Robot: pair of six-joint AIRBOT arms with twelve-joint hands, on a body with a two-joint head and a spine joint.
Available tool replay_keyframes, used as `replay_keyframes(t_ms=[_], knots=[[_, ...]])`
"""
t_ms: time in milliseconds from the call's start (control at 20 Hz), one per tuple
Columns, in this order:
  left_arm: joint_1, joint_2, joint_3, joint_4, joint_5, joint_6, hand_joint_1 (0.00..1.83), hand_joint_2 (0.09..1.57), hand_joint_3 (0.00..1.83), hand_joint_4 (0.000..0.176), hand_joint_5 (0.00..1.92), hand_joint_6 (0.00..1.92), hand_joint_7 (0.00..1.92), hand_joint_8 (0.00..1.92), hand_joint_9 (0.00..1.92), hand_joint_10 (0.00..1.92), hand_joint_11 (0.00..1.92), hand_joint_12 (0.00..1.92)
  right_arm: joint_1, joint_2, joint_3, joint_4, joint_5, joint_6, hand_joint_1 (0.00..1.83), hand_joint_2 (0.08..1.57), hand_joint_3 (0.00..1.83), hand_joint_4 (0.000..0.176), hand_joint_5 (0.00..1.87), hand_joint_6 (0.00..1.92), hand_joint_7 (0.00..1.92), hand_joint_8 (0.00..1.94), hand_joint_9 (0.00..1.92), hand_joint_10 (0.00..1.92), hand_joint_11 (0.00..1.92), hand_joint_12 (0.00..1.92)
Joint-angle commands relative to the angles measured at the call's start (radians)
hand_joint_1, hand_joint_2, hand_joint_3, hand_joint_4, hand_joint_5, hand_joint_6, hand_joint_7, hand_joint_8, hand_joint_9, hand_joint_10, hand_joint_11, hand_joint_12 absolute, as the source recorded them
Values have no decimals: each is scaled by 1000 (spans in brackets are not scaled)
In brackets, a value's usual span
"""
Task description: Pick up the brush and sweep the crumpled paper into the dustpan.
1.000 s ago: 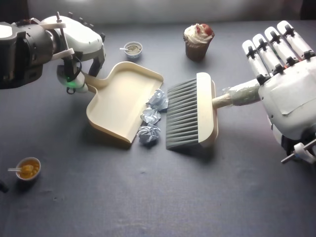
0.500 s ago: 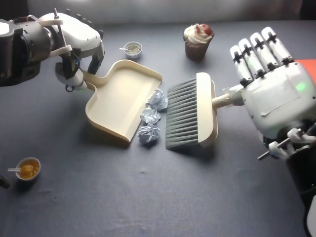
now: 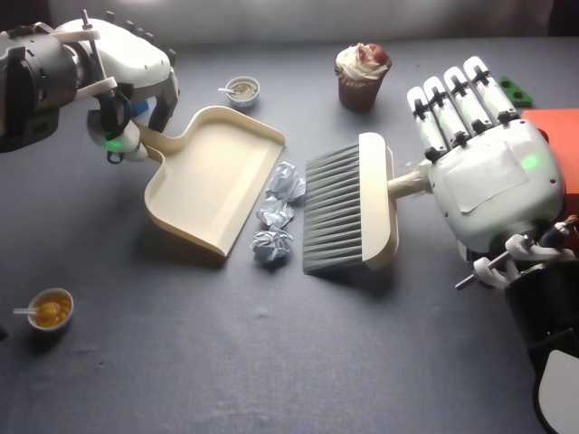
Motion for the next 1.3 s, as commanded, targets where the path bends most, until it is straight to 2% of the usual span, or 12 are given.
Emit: replay_keyframes(t_ms=[0, 150, 250, 300, 450, 500, 550, 600, 950, 1100, 1150, 1250], knots=[[-8, 14, 9, 13, 13, 5, 1048, 1133, 0, 62, 950, 1027, 392, 1, 298, 0, 230, 225, 14, 2, 6, -69, -88, -3, 1050, 1023, 0, 0, 38, 4, 58, 7, 76, 3, 95, 9], [-4, 16, -1, 12, 10, 4, 1048, 1147, 3, 37, 920, 1076, 371, 3, 263, 2, 185, 234, 14, -12, 26, -67, -75, -3, 991, 1047, 7, 0, 44, 4, 42, 2, 57, 4, 77, 6], [-2, 18, -9, 12, 10, 3, 1040, 1144, 0, 62, 928, 1063, 404, 4, 322, 5, 192, 319, 14, -17, 33, -70, -74, 1, 1043, 1024, 0, 0, 65, 9, 68, 9, 71, 7, 74, 4], [-1, 19, -12, 9, 10, 2, 1045, 1139, 1, 59, 937, 1049, 402, 1, 312, 0, 179, 382, 14, -18, 34, -73, -74, 3, 1044, 1020, 0, 0, 62, 6, 64, 6, 71, 6, 72, 3], [1, 20, -18, 6, 11, 2, 1069, 1141, 0, 0, 938, 1047, 413, 5, 308, 6, 144, 423, 15, -22, 41, -78, -72, 7, 1073, 1030, 1, 0, 90, 8, 77, 4, 89, 7, 89, 9], [1, 20, -20, 6, 11, 2, 1060, 1140, 0, 22, 937, 1048, 413, 2, 312, 5, 126, 422, 16, -23, 44, -78, -72, 8, 1087, 1036, 3, 0, 93, 7, 76, 3, 89, 5, 84, 7], [1, 20, -21, 6, 11, 2, 1058, 1140, 0, 27, 937, 1049, 418, 4, 316, 5, 131, 427, 17, -24, 46, -78, -72, 8, 1073, 1051, 8, 0, 89, 4, 74, 1, 90, 4, 84, 7], [1, 20, -23, 6, 11, 2, 1065, 1144, 1, 1, 929, 1060, 403, 1, 301, 2, 133, 440, 18, -24, 47, -79, -72, 9, 1045, 1074, 15, 0, 94, 5, 78, 2, 91, 4, 90, 9], [3, 21, -26, 6, 11, 2, 1059, 1143, 0, 18, 932, 1057, 402, 0, 309, 4, 120, 481, 20, -24, 52, -118, -72, 17, 1026, 1086, 3, 0, 140, 9, 153, 9, 151, 9, 145, 26], [5, 23, -26, 5, 11, 2, 1052, 1152, 2, 19, 913, 1086, 414, 3, 327, 5, 92, 476, 22, -28, 64, -119, -72, 25, 1031, 1144, 1, 0, 298, 6, 338, 6, 336, 9, 274, 56], [5, 23, -26, 5, 11, 2, 1076, 1142, 0, 0, 938, 1048, 411, 2, 328, 4, 78, 477, 22, -30, 72, -117, -72, 27, 1053, 1157, 1, 0, 373, 8, 433, 9, 432, 13, 391, 94], [5, 24, -25, 5, 11, 2, 1068, 1142, 0, 0, 935, 1050, 409, 0, 319, 3, 62, 473, 24, -34, 84, -110, -72, 30, 1133, 1147, 0, 0, 581, 13, 713, 17, 706, 21, 652, 162]])
